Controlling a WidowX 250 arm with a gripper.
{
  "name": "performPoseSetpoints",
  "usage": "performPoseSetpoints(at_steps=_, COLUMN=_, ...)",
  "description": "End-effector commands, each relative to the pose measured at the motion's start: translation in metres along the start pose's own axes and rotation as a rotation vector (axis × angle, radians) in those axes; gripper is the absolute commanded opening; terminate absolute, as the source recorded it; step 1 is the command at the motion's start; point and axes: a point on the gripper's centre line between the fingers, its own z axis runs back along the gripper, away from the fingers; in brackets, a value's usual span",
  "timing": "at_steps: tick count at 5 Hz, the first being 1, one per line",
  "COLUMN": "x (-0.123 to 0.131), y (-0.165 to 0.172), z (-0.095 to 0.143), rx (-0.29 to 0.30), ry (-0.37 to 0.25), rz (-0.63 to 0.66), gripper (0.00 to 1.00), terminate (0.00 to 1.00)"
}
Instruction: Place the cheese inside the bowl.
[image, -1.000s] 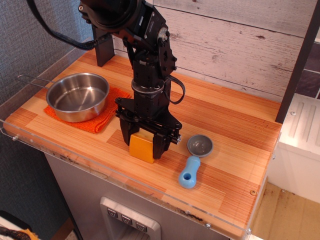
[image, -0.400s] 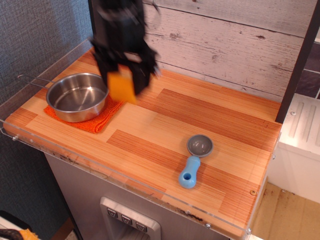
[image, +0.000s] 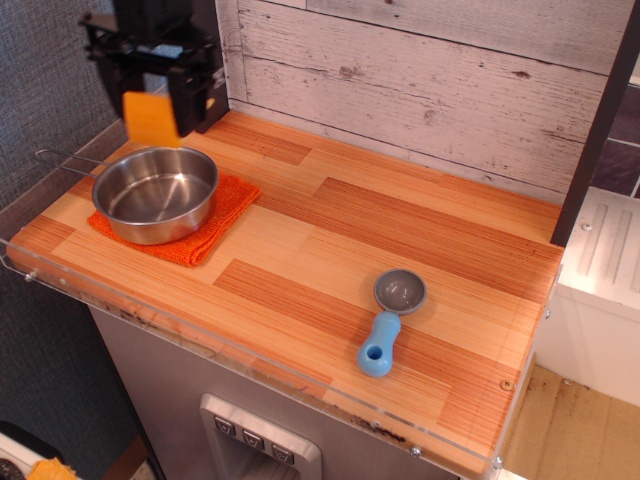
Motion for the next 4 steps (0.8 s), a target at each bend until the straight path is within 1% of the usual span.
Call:
performPoseSetpoints(at_steps=1, x=0.0015, y=0.0093, z=-0.0023, rx=0.029, ry=-0.006, rz=0.000, gripper=0.00, terminate=0.00)
performPoseSetpoints(at_steps=2, x=-0.0009, y=0.0067, z=-0.0080, rx=0.047, ry=0.010, rz=-0.014, gripper=0.00, terminate=0.00)
performPoseSetpoints(at_steps=3, x=-0.0024, y=0.0044, z=-0.0114, rx=0.062, ry=0.025, rz=-0.033, gripper=1.00, terminate=0.00)
performPoseSetpoints(at_steps=4, x=-0.0022, y=0.0004, z=-0.0091, rx=0.065, ry=0.020, rz=-0.043, gripper=1.00, terminate=0.00)
